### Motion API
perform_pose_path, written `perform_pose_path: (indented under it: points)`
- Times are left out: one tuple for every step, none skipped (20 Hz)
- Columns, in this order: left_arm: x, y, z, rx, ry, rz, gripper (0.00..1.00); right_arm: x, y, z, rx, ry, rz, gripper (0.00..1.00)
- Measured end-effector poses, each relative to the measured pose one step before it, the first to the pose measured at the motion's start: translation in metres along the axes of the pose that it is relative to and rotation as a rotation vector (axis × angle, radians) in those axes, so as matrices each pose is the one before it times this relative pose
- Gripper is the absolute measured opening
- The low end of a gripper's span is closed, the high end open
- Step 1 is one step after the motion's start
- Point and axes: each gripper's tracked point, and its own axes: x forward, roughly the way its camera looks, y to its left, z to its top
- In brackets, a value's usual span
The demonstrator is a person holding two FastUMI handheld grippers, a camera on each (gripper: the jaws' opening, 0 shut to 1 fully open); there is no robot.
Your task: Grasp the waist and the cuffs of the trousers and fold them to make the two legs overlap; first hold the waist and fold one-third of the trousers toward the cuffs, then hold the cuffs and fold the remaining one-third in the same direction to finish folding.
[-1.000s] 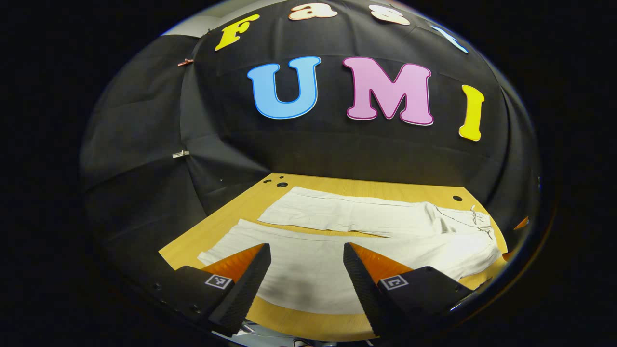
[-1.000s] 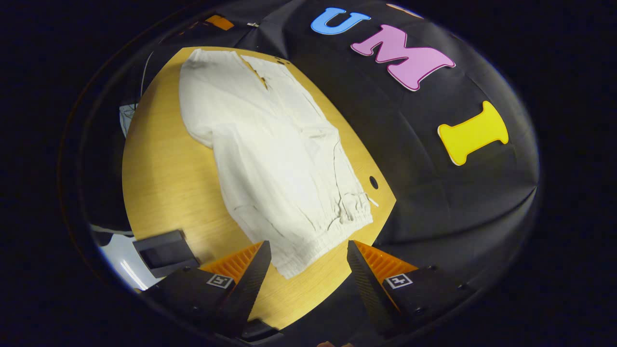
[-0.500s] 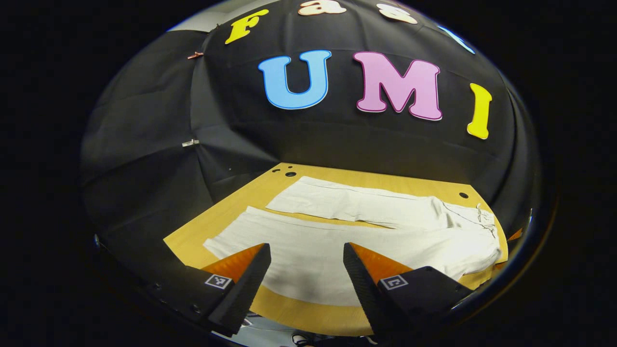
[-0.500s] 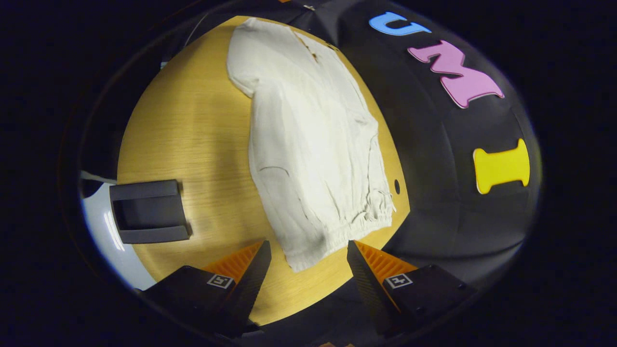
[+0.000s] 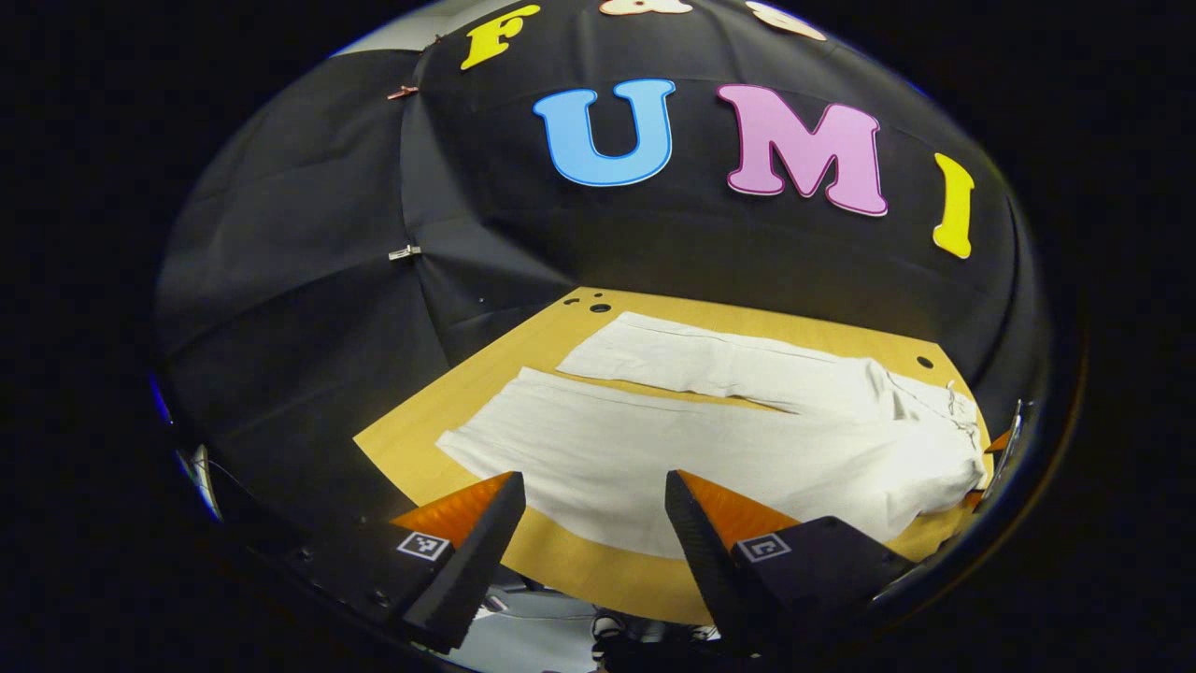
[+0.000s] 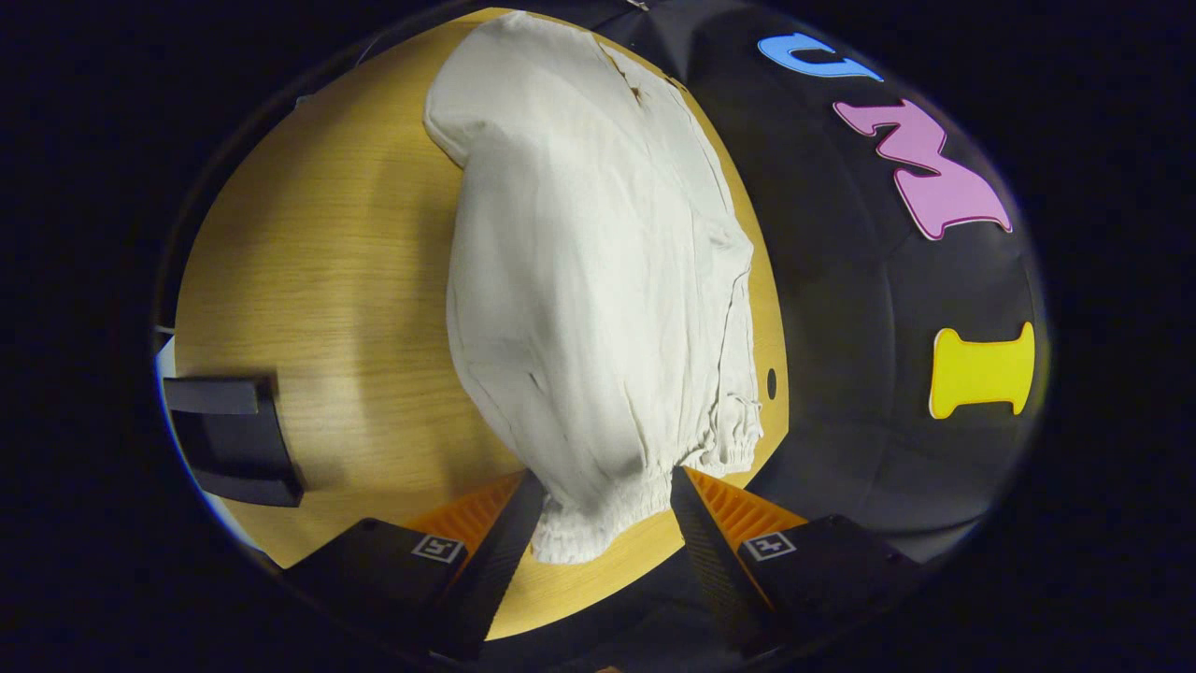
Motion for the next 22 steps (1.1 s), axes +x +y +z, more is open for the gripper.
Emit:
perform_pose_path:
  points:
    - [0.00022,0.00709,-0.00177,0.01646,0.00132,0.01119,0.95,0.00211,0.00000,-0.00011,-0.00009,0.00405,0.01205,0.90]
    - [0.00060,0.00605,-0.00121,0.00985,0.00603,0.00684,0.96,0.00107,-0.00138,-0.00022,0.00048,0.00636,-0.00019,0.87]
    - [0.00174,0.00436,-0.00487,0.00304,0.00720,0.00488,0.97,0.00162,0.00060,-0.00081,0.00215,0.00998,0.00451,0.84]
    - [0.00091,0.00504,-0.00251,-0.00093,0.00803,0.00352,0.98,0.00281,0.00532,-0.00202,0.00342,0.02164,0.02631,0.84]
    - [0.00160,0.00455,-0.00303,-0.00208,0.00789,0.00341,0.98,0.00175,0.00388,0.00075,-0.00763,0.01388,0.01576,0.72]
    - [0.00208,0.00497,-0.00205,-0.00092,0.00613,0.00604,0.98,0.00471,0.00136,0.00011,-0.01790,0.01981,-0.00123,0.58]
    - [0.00154,0.00489,-0.00294,0.00174,0.00622,0.00544,0.98,0.00125,-0.00056,-0.00142,-0.01665,0.01336,-0.00331,0.41]
    - [0.00278,0.00492,-0.00125,0.00565,0.00512,0.00313,0.98,0.00135,0.00230,0.00039,-0.00853,0.01229,0.00842,0.35]
    - [0.00330,0.00492,-0.00212,0.01353,0.00472,0.00110,0.98,0.00099,0.00148,0.00151,0.00198,-0.00052,0.01308,0.25]
    - [0.00433,0.00581,-0.00185,0.02287,0.00455,0.00117,0.98,-0.00069,-0.00044,-0.00151,0.00984,0.01180,0.00804,0.24]
    - [0.00477,0.00523,-0.00268,0.03287,0.00583,-0.00134,0.98,-0.00079,-0.00092,0.00049,0.01705,0.00082,0.01141,0.17]
    - [0.00583,0.00565,-0.00306,0.04066,0.00925,-0.00298,0.98,-0.00307,0.00097,0.00204,0.01820,0.02460,0.01567,0.09]
    - [0.00614,0.00711,-0.00425,0.04479,0.00667,-0.00979,0.98,0.00506,0.00033,-0.00173,0.01266,0.01087,0.02644,0.12]
    - [0.00626,0.00624,-0.00457,0.04933,0.00789,-0.00964,0.98,-0.00021,0.00028,0.00097,0.00972,0.01884,0.02842,0.08]
    - [0.00738,0.00923,-0.00563,0.05243,0.01258,-0.00654,0.98,-0.00072,0.00143,0.00215,0.01592,0.01767,0.03397,0.06]
    - [0.00758,0.00857,-0.00749,0.05834,0.01186,-0.00775,0.98,-0.00305,0.00126,0.00273,0.01561,0.01172,0.02838,0.06]
    - [0.00823,0.00922,-0.00669,0.06850,0.00823,-0.00536,0.98,0.00142,-0.00154,0.00088,-0.00182,0.00785,0.01033,0.06]
    - [0.01014,0.00803,-0.00630,0.08106,0.00799,-0.01196,0.97,-0.00004,-0.00015,0.00050,-0.01564,0.00388,-0.00452,0.06]
    - [0.00933,0.00686,-0.01002,0.09113,0.02287,-0.01377,0.98,-0.00006,0.00041,-0.00047,-0.02030,0.00822,-0.00943,0.06]
    - [0.00878,0.00428,-0.01133,0.08884,0.02016,-0.01485,0.98,-0.00130,0.00079,0.00017,-0.01627,0.00580,-0.00936,0.06]
    - [0.00613,0.00250,-0.01277,0.07535,0.01502,-0.01641,0.98,0.00050,0.00081,0.00052,-0.01022,0.00454,-0.00341,0.06]
    - [0.00690,0.00144,-0.00862,0.05920,0.00878,-0.01363,0.97,-0.00078,0.00037,0.00043,-0.00483,0.00615,-0.00036,0.06]
